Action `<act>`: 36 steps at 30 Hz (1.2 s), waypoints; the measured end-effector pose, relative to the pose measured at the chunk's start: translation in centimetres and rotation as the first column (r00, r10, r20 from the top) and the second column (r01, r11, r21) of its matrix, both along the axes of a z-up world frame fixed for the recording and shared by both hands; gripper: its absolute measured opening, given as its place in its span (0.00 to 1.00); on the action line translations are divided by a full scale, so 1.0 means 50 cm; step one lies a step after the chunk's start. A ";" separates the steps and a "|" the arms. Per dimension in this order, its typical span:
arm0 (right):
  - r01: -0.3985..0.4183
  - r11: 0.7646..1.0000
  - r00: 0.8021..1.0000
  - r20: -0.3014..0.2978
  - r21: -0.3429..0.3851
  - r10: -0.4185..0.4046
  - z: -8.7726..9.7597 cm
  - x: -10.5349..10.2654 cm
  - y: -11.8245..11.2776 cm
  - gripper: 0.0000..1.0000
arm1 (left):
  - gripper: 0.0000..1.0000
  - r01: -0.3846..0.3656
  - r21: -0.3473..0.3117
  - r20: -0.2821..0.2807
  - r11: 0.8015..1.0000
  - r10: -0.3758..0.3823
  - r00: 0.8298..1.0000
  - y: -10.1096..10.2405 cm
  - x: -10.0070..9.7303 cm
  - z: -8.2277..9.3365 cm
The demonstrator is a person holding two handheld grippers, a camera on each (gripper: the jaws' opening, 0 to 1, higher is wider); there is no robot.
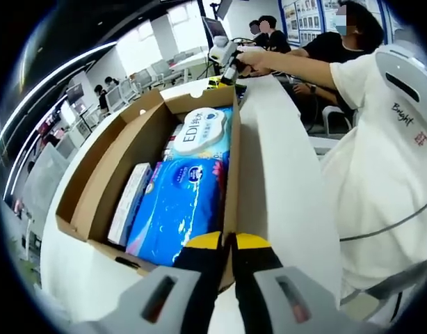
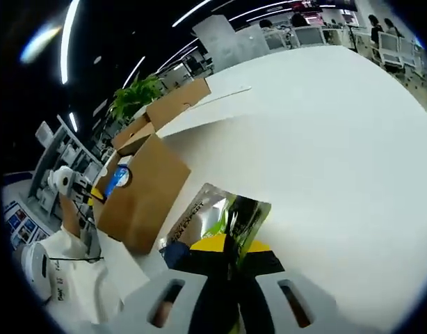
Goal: Operate the shoe box by opening the lid, removing the specified soft item, and placing it in the target area until the item is outside and the box remains undamaged.
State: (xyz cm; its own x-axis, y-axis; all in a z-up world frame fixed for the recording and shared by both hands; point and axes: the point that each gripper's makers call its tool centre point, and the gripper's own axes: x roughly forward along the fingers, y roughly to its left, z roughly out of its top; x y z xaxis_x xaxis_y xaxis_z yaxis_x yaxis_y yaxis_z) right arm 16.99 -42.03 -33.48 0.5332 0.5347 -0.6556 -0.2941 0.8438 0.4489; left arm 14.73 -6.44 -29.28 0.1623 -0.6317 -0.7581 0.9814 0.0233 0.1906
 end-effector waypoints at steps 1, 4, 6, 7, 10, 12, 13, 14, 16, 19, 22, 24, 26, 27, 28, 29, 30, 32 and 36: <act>0.001 1.000 1.000 -0.002 -0.001 -0.001 0.000 0.001 -0.002 0.00 | 0.05 0.000 0.002 0.001 1.000 0.000 1.000 0.000 0.000 0.000; -0.002 1.000 1.000 -0.006 -0.016 0.002 -0.003 0.004 -0.003 0.00 | 0.05 -0.010 -0.003 -0.012 1.000 0.010 1.000 0.001 0.003 0.001; -0.009 1.000 1.000 -0.004 -0.029 0.009 -0.004 0.005 -0.005 0.00 | 0.05 -0.011 -0.004 -0.014 1.000 0.011 1.000 0.001 0.002 0.001; -0.020 0.999 1.000 0.011 -0.046 0.021 -0.004 0.002 0.000 0.00 | 0.05 -0.014 -0.003 -0.013 1.000 0.014 1.000 0.001 0.002 0.001; -0.058 0.990 0.996 0.055 -0.125 0.065 0.000 0.001 0.003 0.00 | 0.05 -0.014 -0.002 -0.008 1.000 0.014 1.000 0.001 0.002 0.001; -0.060 0.988 0.996 0.064 -0.145 0.070 0.003 -0.001 0.009 0.00 | 0.05 -0.011 0.001 -0.003 1.000 0.011 1.000 0.001 0.002 0.001; -0.058 0.988 0.996 0.056 -0.146 0.067 0.000 0.001 0.006 0.00 | 0.05 -0.006 0.002 -0.001 1.000 0.006 1.000 0.001 0.002 0.001; -0.057 0.987 0.996 0.052 -0.147 0.066 -0.001 0.001 0.005 0.00 | 0.05 0.003 0.000 -0.001 1.000 -0.003 1.000 0.000 0.001 0.001; -0.062 0.988 0.996 0.047 -0.145 0.069 -0.005 0.009 -0.005 0.00 | 0.05 -0.003 -0.005 -0.009 1.000 0.003 1.000 0.000 0.002 0.002; -0.058 0.989 0.997 0.041 -0.134 0.064 -0.007 0.015 -0.014 0.01 | 0.04 -0.007 0.001 -0.010 1.000 0.007 1.000 0.000 0.001 0.001; -0.081 0.981 0.995 0.047 -0.178 0.090 -0.017 0.017 -0.025 0.03 | 0.04 -0.009 -0.001 -0.014 1.000 0.009 1.000 -0.001 0.001 0.001; -0.077 0.981 0.995 0.054 -0.177 0.087 -0.016 0.019 -0.027 0.04 | 0.05 -0.012 0.000 -0.014 1.000 0.012 1.000 -0.001 0.001 0.000; -0.075 0.982 0.995 0.050 -0.171 0.085 -0.016 0.023 -0.033 0.04 | 0.05 -0.015 -0.001 -0.015 1.000 0.015 1.000 -0.001 0.001 0.000; -0.070 0.983 0.996 0.046 -0.168 0.079 -0.017 0.025 -0.036 0.05 | 0.05 -0.016 -0.003 -0.016 1.000 0.016 1.000 -0.001 0.001 0.001; -0.067 0.983 0.996 0.048 -0.168 0.076 -0.017 0.025 -0.036 0.06 | 0.05 -0.017 -0.003 -0.017 1.000 0.017 1.000 -0.001 0.002 0.000; -0.067 0.984 0.996 0.047 -0.167 0.076 -0.017 0.024 -0.037 0.06 | 0.05 -0.017 -0.002 -0.018 1.000 0.017 1.000 -0.001 0.002 0.000; -0.065 0.984 0.996 0.048 -0.164 0.073 -0.017 0.026 -0.038 0.06 | 0.05 -0.016 -0.002 -0.017 1.000 0.016 1.000 -0.001 0.002 0.000; -0.063 0.984 0.996 0.054 -0.168 0.073 -0.017 0.029 -0.040 0.06 | 0.05 -0.015 -0.002 -0.017 1.000 0.015 1.000 -0.001 0.002 0.000; -0.074 0.970 0.991 0.092 -0.233 0.098 -0.016 0.033 -0.047 0.09 | 0.05 -0.019 -0.002 -0.019 1.000 0.019 1.000 -0.001 0.003 0.000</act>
